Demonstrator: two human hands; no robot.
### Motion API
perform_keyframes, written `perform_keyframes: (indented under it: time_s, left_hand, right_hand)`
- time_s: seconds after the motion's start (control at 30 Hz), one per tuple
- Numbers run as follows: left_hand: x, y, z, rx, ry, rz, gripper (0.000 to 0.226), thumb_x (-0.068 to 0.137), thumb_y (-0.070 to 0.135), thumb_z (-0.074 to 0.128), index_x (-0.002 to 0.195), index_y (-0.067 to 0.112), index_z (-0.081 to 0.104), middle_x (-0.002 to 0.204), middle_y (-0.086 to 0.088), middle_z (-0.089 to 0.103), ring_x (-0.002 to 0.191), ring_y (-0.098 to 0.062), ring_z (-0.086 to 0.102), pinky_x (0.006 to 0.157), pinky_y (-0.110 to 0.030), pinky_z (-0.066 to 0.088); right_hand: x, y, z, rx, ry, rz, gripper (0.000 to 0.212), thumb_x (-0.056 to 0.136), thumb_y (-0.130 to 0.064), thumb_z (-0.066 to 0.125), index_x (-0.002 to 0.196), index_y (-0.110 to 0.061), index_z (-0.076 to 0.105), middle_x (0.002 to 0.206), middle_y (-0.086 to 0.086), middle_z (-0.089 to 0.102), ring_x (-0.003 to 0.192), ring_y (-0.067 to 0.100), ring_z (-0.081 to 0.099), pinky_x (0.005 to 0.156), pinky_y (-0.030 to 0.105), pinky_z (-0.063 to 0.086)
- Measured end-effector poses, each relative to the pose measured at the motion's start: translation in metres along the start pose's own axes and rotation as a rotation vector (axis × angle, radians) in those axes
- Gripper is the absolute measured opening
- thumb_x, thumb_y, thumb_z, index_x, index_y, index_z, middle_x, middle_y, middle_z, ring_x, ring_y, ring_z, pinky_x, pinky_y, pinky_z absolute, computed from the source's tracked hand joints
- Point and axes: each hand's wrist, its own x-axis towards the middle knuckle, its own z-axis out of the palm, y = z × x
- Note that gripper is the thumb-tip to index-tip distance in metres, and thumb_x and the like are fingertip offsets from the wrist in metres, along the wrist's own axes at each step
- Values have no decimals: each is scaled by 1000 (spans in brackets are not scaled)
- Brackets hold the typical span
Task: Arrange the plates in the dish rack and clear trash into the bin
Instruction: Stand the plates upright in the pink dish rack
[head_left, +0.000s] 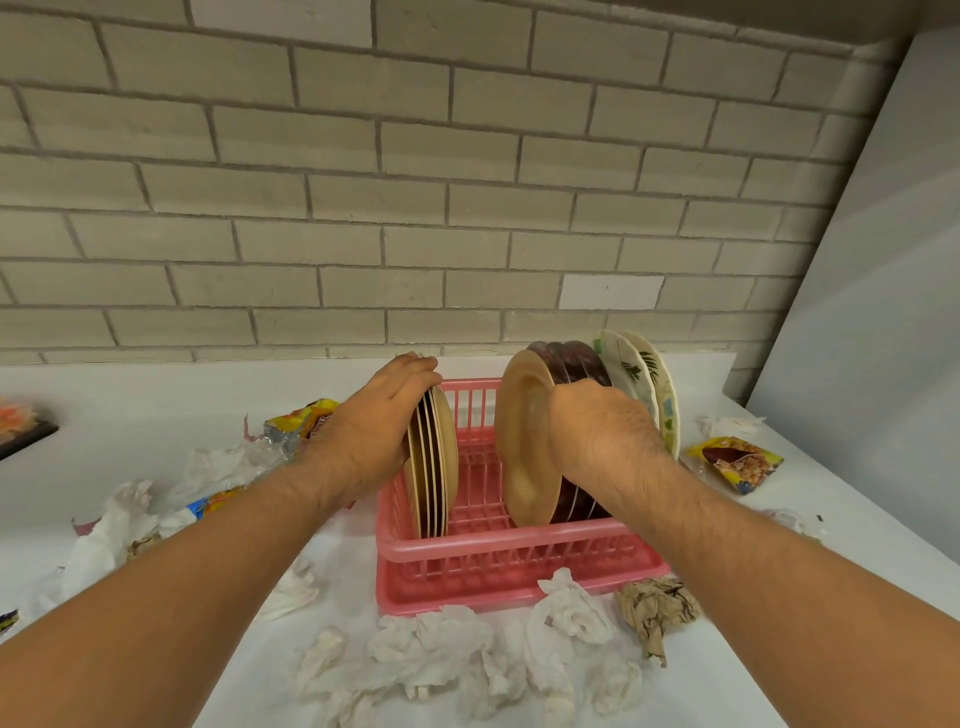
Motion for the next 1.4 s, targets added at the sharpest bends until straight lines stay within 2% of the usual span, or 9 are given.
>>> perform_keyframes:
  time_s: [0.17,0.3,0.43,0.67,0.83,1.03,1.17,1.27,1.4]
  left_hand:
    - [0,0,1,0,9,5,72,80,-1,67,142,20,36,153,2,29,144,-15,15,112,-22,8]
    - [0,-1,1,-3,18,4,72,80,-2,66,142,20,37,152,2,30,144,-15,17,110,-20,5]
    - [0,-1,2,5,17,-1,73,79,-1,68,142,20,37,152,1,31,144,-15,17,110,-21,5]
    - [0,-1,2,14,11,-2,74,79,-1,69,142,20,36,153,1,30,144,-16,17,110,-22,5]
    - [0,-1,2,10,5,1,74,78,0,70,142,20,37,152,1,31,144,-16,18,110,-22,6]
    - [1,1,0,16,-2,-1,74,79,2,70,142,21,36,153,2,29,144,-16,16,111,-24,9]
    - [0,2,-1,19,-2,-2,72,80,4,70,141,21,37,153,1,29,144,-17,17,110,-24,8]
    - [-1,1,-2,23,-3,10,73,79,2,70,142,21,36,153,1,29,144,-16,16,110,-23,6]
    - [-1,2,-2,24,-2,8,74,80,3,69,143,21,35,154,2,27,144,-15,14,109,-21,2]
  right_hand:
    - [1,2,2,-16,60,-48,26,84,2,61,108,-7,58,66,1,46,68,22,55,61,33,46]
    - [3,3,4,-6,86,-67,33,86,0,60,117,-6,52,74,2,51,73,23,57,63,34,46]
    - [5,4,6,-15,75,-59,33,84,0,61,115,-6,53,65,0,42,70,22,54,61,35,45]
    - [8,6,6,-16,59,-55,22,86,-3,61,107,-7,60,62,0,45,67,21,55,60,33,47]
    - [9,7,8,-28,45,-55,14,85,-2,61,98,-6,63,61,1,46,67,22,57,69,36,56]
    - [8,9,6,-28,42,-65,12,88,-9,62,99,-9,63,66,0,50,70,21,59,66,35,55]
    - [3,3,11,24,56,-90,14,93,-21,58,102,-10,58,66,-1,50,58,16,54,53,30,45]
    - [2,1,13,23,50,-79,15,94,-19,55,104,-11,61,69,-1,49,64,18,56,55,30,46]
    - [6,2,11,80,-24,15,15,90,-12,58,103,-9,64,81,4,60,72,22,62,62,32,51]
